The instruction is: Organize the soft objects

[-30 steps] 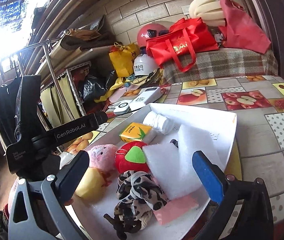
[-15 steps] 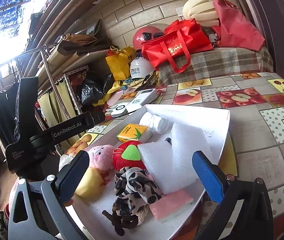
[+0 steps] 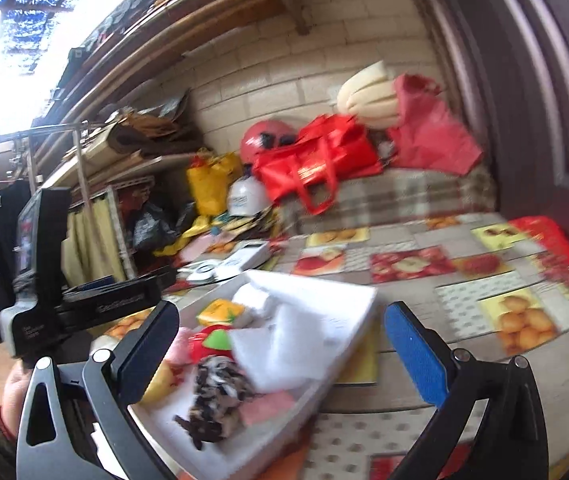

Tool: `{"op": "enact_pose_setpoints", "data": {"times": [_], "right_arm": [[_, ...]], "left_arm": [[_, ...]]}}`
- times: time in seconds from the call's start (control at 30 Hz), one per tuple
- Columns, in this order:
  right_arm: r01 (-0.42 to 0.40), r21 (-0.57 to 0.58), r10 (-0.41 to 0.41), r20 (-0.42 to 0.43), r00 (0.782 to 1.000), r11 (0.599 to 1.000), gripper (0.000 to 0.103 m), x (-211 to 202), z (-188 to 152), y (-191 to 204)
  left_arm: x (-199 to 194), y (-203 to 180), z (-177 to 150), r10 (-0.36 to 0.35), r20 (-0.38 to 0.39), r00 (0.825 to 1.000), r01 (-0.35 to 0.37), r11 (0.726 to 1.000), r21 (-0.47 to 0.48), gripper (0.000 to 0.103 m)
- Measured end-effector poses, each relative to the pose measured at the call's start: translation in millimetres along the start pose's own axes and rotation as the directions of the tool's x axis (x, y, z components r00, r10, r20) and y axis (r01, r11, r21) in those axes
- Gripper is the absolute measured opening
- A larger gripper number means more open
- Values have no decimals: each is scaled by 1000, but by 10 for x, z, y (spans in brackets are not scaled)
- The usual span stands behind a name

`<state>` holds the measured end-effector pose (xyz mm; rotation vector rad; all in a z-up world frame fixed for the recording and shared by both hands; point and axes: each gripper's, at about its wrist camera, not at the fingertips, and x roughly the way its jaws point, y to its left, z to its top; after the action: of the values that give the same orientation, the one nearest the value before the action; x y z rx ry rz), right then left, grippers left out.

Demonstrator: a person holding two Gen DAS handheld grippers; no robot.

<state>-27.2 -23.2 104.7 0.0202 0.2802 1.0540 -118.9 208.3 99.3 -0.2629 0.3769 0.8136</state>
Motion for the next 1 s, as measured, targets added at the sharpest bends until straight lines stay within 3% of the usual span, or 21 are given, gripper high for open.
{"op": "enact_pose_setpoints", "data": {"times": [0.1,0.17,0.27,0.37,0.43,0.6,0.67,0.77,0.87,1.0], "right_arm": [[171,45,-173,52,984,984,103,-317,66,-214],[227,78,-231,52,972,971,103,-467,109,-352],[215,127,-225,64,972,968,103,-682,128,-529],[186,161,-205,113,972,969,103,-885,102,-607],[159,164,-183,144,972,974,103,-1014,101,-618],[147,151,-175,193,965,978,103,-1212,124,-612],[145,165,-179,217,960,976,103,-1293,123,-647],[147,192,-191,233,954,970,103,-1369,111,-712],[155,211,-202,221,954,965,103,-1369,84,-780],[155,225,-201,202,958,962,103,-1366,40,-813]], "left_arm": [[-237,-186,-104,25,7,1000,-25,999,35,103],[-372,-342,-185,9,-1,1000,-9,997,76,103],[-589,-604,-321,-42,-13,999,43,987,158,103],[-846,-802,-425,-15,16,1000,11,977,211,103],[-1002,-867,-443,1,37,999,-9,977,212,103],[-1320,-817,-385,-54,45,998,47,988,146,103],[-1398,-824,-376,-26,62,998,16,988,151,103],[-1454,-871,-404,19,81,997,-33,984,174,103],[-1426,-872,-429,-2,62,998,-9,984,178,103],[-1274,-889,-477,31,35,999,-38,979,198,103]]}}
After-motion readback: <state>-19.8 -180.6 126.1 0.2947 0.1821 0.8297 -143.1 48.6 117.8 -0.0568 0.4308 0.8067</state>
